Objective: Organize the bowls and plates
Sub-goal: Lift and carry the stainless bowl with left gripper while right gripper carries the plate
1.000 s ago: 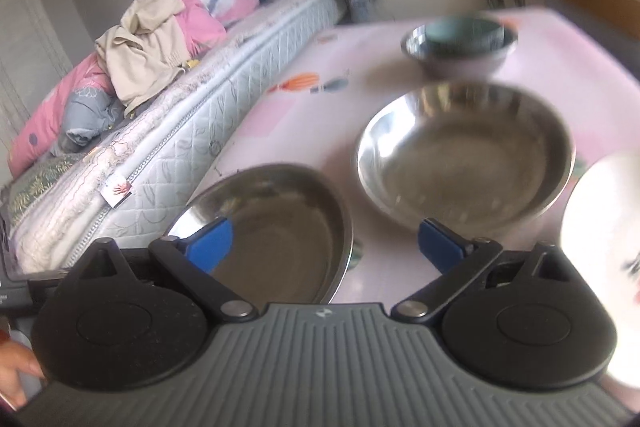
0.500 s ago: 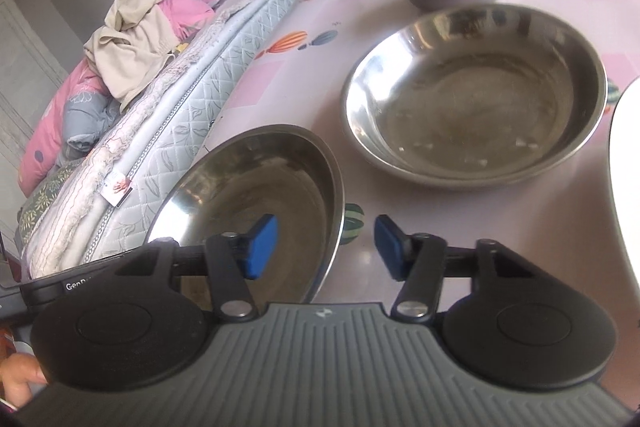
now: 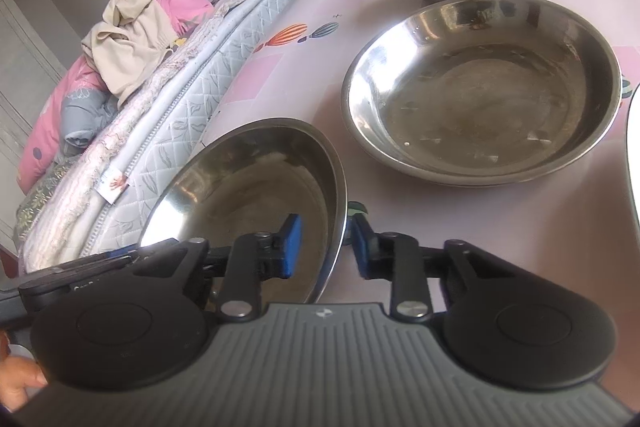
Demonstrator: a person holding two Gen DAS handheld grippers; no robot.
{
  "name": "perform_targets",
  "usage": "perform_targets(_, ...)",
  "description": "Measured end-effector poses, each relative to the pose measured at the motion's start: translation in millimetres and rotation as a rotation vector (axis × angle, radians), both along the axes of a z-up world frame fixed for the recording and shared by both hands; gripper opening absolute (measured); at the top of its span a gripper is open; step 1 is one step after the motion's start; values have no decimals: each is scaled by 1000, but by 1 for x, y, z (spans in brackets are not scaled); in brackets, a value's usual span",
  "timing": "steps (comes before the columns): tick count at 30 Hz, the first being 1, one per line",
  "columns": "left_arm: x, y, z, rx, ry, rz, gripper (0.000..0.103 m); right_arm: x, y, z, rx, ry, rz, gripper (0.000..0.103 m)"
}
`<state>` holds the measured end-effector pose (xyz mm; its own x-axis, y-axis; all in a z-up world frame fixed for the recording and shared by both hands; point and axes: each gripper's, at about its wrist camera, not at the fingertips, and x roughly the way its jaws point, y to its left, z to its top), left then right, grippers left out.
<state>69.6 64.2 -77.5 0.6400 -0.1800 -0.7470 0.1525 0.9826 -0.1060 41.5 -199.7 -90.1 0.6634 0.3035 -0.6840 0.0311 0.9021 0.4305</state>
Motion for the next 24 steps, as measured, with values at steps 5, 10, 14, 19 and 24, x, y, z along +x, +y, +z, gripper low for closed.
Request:
perform_targets(5, -3, -6, 1, 5, 0, 1, 29, 0, 7, 0, -24, -2, 7, 17)
perform_targets(10, -4, -5, 1, -2, 1, -1, 29, -3, 11, 2, -40, -7, 5, 17)
perform_targets(14, -6, -6, 2, 7, -6, -2, 29, -5, 11, 5, -54, -18, 9, 17)
perform_targets(19, -8, -6, 4, 8, -15, -3, 29, -7, 12, 8, -71, -29, 15, 17)
perform_targets(24, -10, -5, 6, 8, -25, -5, 29, -10, 16, 11, -92, -40, 24, 17)
